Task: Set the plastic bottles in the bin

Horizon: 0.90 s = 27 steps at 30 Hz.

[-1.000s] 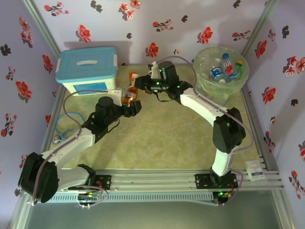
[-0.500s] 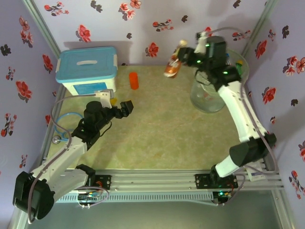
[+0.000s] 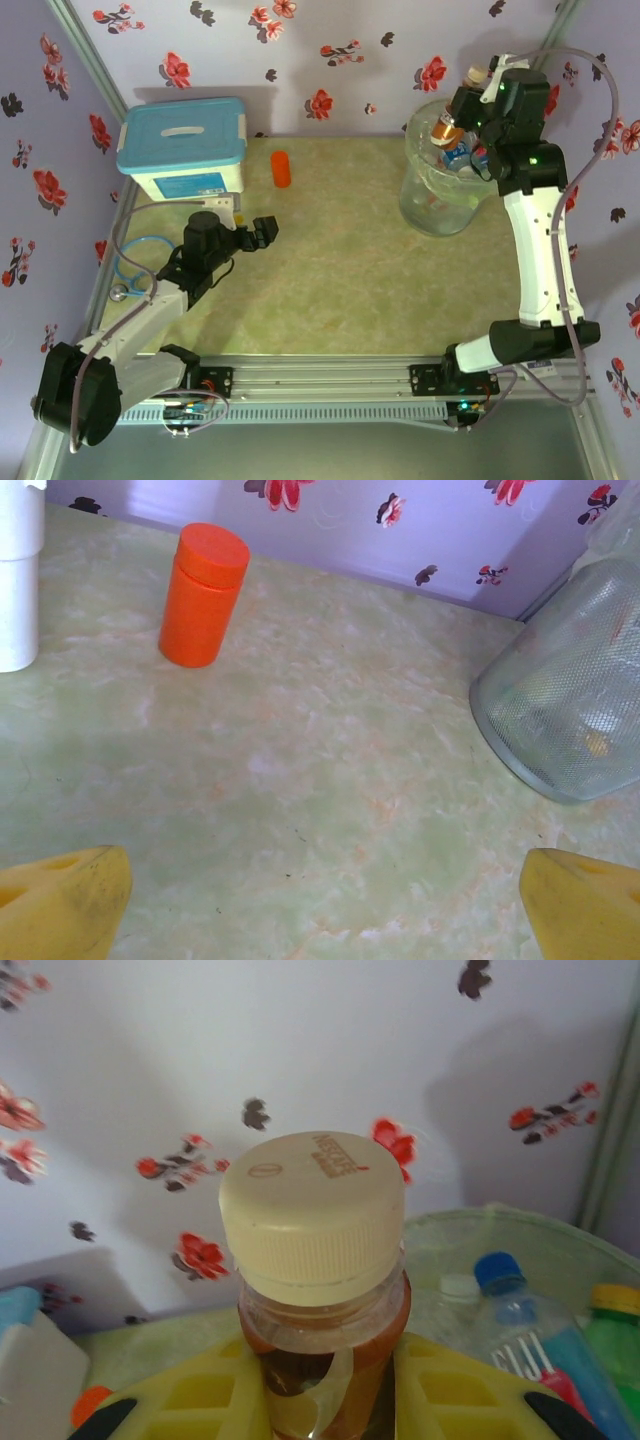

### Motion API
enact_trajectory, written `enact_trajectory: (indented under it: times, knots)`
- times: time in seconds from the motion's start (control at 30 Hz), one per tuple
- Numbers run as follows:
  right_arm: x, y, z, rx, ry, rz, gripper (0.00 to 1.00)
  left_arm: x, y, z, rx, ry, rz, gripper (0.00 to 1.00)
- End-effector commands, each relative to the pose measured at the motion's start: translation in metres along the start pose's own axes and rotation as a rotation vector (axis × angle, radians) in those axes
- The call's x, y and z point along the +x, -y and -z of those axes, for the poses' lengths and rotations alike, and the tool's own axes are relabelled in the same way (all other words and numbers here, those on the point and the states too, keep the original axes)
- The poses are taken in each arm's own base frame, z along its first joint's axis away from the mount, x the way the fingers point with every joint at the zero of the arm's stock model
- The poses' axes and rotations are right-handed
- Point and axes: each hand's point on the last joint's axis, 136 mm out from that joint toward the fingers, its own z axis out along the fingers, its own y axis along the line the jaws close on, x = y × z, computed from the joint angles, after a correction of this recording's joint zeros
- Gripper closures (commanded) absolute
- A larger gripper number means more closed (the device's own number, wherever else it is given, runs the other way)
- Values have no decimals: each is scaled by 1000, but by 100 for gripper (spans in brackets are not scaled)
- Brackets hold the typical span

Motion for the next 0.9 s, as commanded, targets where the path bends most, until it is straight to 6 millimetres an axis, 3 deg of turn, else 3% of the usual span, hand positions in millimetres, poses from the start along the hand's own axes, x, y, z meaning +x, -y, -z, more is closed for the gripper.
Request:
enact_trajectory:
  times: [0.0, 0.47, 0.87]
  knots:
    - [15, 12, -14, 54, -60, 46, 77, 0, -1, -1, 4, -4, 0, 0]
    - [68, 37, -52, 87, -270, 26, 77, 1, -3, 3, -1, -8, 10, 0]
    - [120, 39, -71, 62, -490, 10, 77, 3, -3, 2, -7, -18, 14, 0]
